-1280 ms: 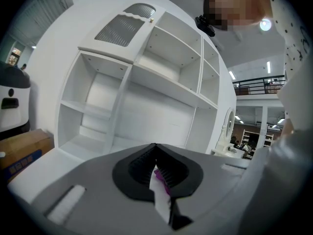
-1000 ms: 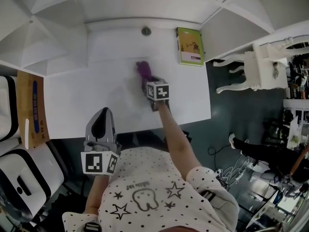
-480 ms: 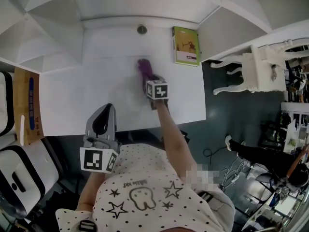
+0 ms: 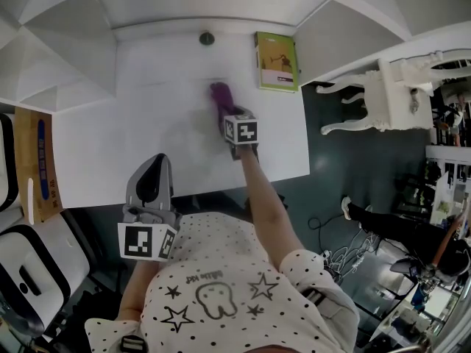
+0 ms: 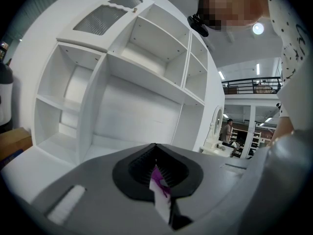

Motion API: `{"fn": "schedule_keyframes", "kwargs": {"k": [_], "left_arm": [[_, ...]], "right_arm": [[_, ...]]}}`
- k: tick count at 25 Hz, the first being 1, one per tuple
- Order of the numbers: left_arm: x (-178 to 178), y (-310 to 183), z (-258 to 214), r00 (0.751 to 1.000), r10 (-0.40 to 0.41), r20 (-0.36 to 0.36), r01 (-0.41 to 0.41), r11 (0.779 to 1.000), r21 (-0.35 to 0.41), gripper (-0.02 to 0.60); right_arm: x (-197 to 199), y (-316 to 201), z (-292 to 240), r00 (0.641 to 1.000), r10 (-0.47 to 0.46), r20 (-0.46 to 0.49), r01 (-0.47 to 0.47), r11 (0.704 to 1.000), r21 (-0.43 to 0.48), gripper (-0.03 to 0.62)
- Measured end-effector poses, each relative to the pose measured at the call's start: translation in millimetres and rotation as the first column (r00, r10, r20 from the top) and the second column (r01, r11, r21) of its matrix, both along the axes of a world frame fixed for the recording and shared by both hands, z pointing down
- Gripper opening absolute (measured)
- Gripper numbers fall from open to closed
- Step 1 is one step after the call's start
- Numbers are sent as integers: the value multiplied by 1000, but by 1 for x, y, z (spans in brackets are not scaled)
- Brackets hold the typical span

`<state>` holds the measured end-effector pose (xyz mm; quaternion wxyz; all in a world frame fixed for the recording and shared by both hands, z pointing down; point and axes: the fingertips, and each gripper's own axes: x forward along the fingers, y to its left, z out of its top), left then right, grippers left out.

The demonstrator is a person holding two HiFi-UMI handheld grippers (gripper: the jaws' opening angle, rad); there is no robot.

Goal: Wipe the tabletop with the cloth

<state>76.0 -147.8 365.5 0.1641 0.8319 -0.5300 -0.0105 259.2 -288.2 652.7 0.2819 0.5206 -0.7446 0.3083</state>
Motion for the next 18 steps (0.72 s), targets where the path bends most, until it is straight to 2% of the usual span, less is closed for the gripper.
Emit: {"fn": "schedule_keyframes", "kwargs": {"k": [11,18], "left_arm": [[7,-7,0,1000,0,-10,0,1000,2,-6],[11,-9,-1,1000,2,-5,-2,1000,9,-5]], "right_arm": [[24,-1,0,1000,14,-8,-14,1000,4,64],[62,-1,-1,996,81,-31,-81,997,8,64]]}}
